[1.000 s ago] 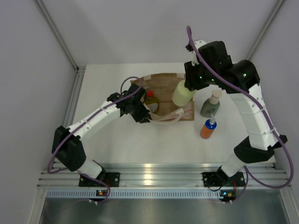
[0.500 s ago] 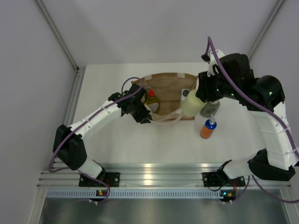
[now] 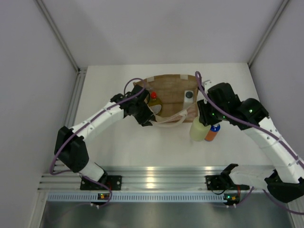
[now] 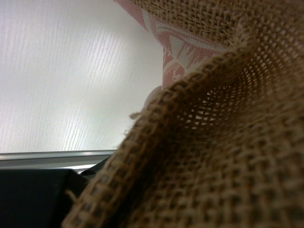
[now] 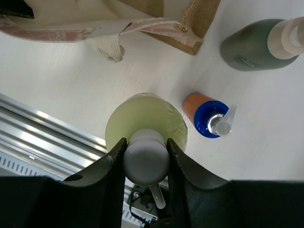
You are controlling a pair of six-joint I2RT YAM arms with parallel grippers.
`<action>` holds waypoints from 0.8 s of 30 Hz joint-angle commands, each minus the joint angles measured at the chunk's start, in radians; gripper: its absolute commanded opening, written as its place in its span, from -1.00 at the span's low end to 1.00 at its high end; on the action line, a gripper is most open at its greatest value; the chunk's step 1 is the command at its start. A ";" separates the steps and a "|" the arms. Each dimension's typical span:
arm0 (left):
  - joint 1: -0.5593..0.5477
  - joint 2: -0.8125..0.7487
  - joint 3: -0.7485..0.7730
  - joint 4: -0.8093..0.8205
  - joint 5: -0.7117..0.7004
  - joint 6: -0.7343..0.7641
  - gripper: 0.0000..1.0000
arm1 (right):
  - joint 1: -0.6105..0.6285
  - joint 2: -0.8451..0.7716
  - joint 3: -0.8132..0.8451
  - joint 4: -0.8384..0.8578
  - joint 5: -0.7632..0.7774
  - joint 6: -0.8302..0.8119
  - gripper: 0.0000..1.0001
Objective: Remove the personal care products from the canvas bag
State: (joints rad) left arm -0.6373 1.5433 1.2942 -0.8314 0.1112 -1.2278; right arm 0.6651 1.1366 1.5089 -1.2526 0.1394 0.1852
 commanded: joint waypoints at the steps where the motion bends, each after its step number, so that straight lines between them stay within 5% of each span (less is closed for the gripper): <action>1: -0.012 0.014 0.028 0.002 0.028 -0.002 -0.26 | 0.016 -0.095 -0.064 0.316 0.012 0.022 -1.00; 10: -0.012 0.005 0.031 0.003 0.025 -0.001 -0.07 | 0.018 -0.135 -0.332 0.438 0.025 0.020 -1.00; 15: -0.012 -0.008 0.028 0.003 0.018 -0.010 -0.27 | 0.018 -0.161 -0.463 0.513 0.040 0.052 -1.00; 24: -0.012 -0.011 0.025 0.002 0.021 -0.012 -0.30 | 0.021 -0.209 -0.608 0.564 0.045 0.086 -0.92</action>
State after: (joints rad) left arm -0.6388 1.5429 1.3018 -0.8345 0.1074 -1.2297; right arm 0.6659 0.9718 0.8944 -0.8444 0.1715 0.2474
